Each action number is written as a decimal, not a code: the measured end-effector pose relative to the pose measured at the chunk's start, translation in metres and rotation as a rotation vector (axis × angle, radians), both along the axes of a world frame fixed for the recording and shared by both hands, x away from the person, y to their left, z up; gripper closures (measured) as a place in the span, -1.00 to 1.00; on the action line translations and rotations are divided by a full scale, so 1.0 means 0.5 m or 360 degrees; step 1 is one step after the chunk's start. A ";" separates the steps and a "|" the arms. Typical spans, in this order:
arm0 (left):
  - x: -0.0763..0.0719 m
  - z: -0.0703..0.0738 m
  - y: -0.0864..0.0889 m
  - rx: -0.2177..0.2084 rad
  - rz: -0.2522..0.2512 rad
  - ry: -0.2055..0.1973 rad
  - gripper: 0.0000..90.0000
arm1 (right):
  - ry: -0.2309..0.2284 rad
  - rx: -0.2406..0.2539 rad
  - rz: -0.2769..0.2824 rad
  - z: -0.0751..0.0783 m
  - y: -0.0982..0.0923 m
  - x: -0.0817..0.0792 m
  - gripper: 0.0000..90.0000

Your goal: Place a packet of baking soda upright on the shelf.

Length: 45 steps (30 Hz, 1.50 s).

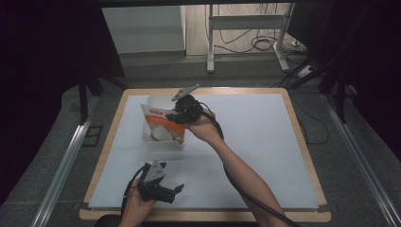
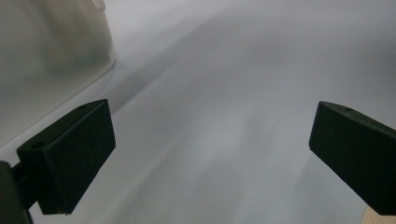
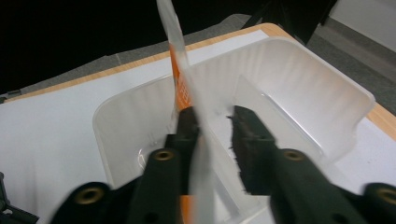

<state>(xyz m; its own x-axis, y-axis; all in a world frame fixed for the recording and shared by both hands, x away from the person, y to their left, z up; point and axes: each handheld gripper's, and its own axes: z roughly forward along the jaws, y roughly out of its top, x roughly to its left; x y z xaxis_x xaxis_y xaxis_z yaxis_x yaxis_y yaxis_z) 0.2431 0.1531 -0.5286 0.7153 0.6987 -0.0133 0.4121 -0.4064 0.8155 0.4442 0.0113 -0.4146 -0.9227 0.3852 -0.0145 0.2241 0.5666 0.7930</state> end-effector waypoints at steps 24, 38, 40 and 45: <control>0.004 0.000 0.002 -0.0023 0.0002 0.0052 -0.99 | -0.0127 0.0015 -0.0083 0.025 -0.077 -0.045 -0.55; 0.003 -0.001 0.000 -0.0001 -0.0002 0.0043 -0.99 | -0.0088 0.0012 -0.0109 0.001 -0.105 -0.065 -0.74; 0.003 -0.002 0.000 -0.0003 0.0001 0.0043 -0.99 | -0.0083 0.0011 -0.0114 -0.002 -0.109 -0.068 -0.75; 0.003 -0.002 0.000 -0.0004 0.0003 0.0042 -0.99 | -0.0087 -0.0017 -0.0118 -0.014 -0.124 -0.076 -0.78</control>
